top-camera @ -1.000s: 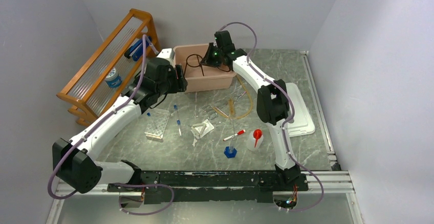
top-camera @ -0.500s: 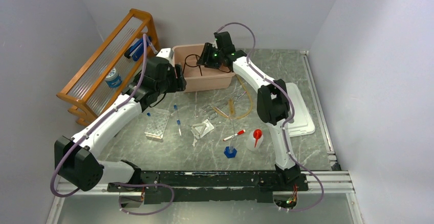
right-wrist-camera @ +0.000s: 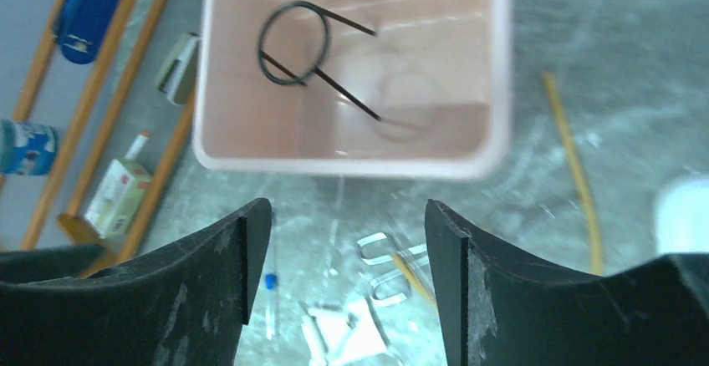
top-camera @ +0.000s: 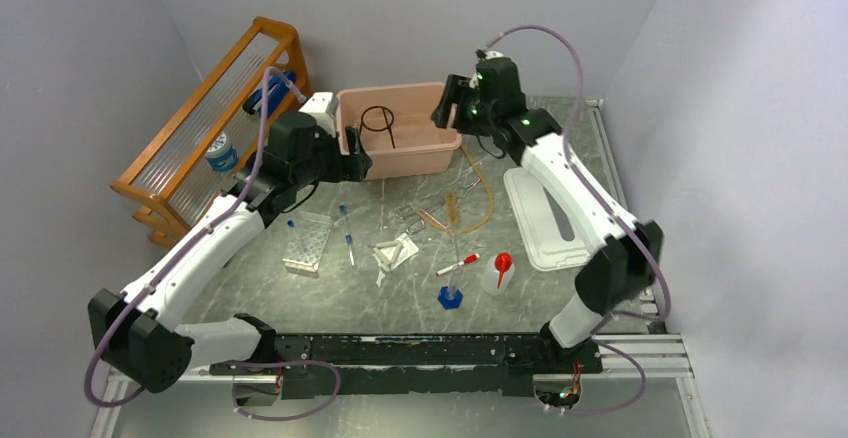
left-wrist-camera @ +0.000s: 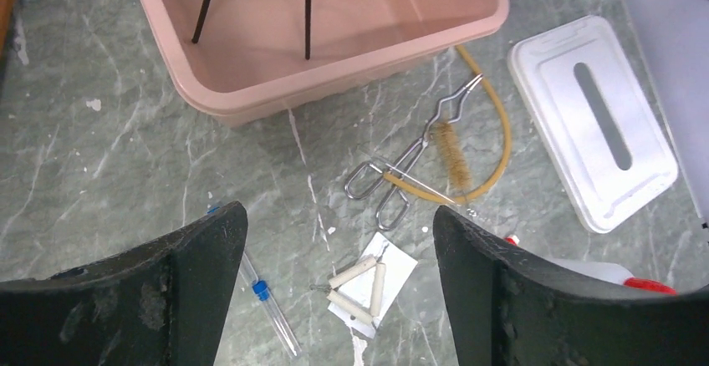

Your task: Organize the chemistry lab equipment

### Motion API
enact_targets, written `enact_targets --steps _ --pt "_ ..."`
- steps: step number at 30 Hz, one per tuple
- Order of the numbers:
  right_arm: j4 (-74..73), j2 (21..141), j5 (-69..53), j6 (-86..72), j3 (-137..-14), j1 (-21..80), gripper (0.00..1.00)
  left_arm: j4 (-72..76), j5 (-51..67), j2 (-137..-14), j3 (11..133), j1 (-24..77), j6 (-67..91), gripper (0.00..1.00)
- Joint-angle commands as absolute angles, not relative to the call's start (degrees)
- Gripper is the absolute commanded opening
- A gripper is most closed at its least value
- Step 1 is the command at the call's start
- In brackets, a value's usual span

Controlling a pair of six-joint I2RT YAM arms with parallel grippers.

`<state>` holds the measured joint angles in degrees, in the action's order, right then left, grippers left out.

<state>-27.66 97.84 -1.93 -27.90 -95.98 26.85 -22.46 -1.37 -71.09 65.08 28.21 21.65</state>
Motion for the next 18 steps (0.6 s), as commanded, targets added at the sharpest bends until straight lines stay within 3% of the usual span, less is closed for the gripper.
enact_targets --steps 1,8,18 --pt "-38.43 87.75 10.65 -26.47 -87.38 26.76 0.74 -20.85 0.24 -66.17 63.68 27.86 19.68 0.87" --pt "-52.87 74.37 16.89 -32.0 -77.79 26.8 0.87 -21.06 -3.57 -61.43 61.06 27.82 20.88 0.92" --pt "-66.59 60.51 10.96 -41.89 -61.92 28.77 0.88 -18.67 0.8 -58.05 56.03 27.81 25.23 0.9"
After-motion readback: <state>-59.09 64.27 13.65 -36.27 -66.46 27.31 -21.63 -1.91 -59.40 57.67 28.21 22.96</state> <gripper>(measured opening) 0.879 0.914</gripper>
